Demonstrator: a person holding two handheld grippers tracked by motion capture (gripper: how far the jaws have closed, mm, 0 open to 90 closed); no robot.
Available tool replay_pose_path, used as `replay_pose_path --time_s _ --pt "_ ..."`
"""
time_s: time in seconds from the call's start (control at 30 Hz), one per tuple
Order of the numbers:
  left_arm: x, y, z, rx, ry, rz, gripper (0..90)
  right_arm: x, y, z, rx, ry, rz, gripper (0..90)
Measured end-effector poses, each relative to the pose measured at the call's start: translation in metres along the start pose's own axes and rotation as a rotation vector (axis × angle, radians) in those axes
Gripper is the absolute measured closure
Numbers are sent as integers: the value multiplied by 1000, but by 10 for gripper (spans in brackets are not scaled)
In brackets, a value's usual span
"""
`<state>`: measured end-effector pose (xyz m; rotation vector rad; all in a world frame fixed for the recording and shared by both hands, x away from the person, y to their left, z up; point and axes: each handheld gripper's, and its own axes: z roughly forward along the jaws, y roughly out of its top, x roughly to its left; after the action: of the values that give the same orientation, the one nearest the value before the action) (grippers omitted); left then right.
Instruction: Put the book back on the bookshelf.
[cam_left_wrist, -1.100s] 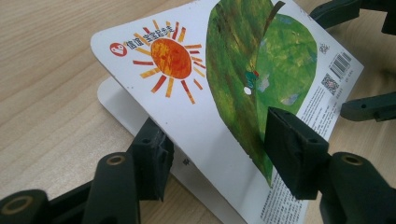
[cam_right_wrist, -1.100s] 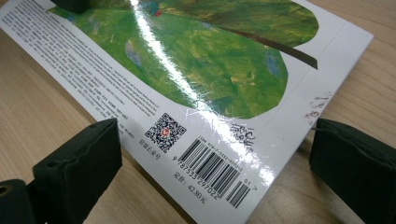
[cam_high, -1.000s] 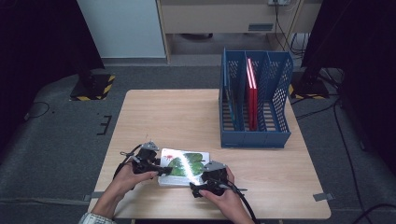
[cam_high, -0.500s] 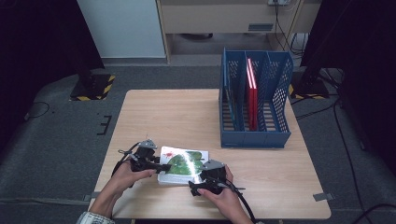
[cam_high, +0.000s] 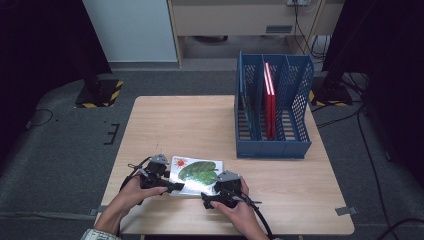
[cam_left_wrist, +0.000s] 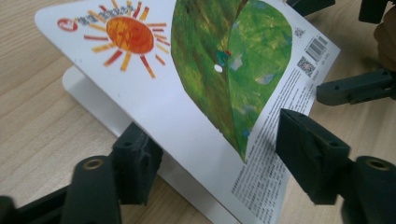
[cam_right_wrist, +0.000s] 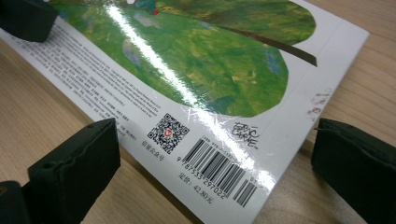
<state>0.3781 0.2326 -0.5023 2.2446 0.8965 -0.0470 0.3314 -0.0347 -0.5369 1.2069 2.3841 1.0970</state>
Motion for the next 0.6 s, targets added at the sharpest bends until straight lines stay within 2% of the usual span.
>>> replay_pose_path --time_s 0.23,0.53,0.6 --pt "3 -1 -4 -12 -8 -9 411 -2 1 1 7 13 -9 15" --pt "-1 -1 -2 0 0 15 441 -11 2 -2 4 54 12 24" --pt "-2 -1 -2 -3 3 23 445 -14 2 -1 2 64 -4 15"
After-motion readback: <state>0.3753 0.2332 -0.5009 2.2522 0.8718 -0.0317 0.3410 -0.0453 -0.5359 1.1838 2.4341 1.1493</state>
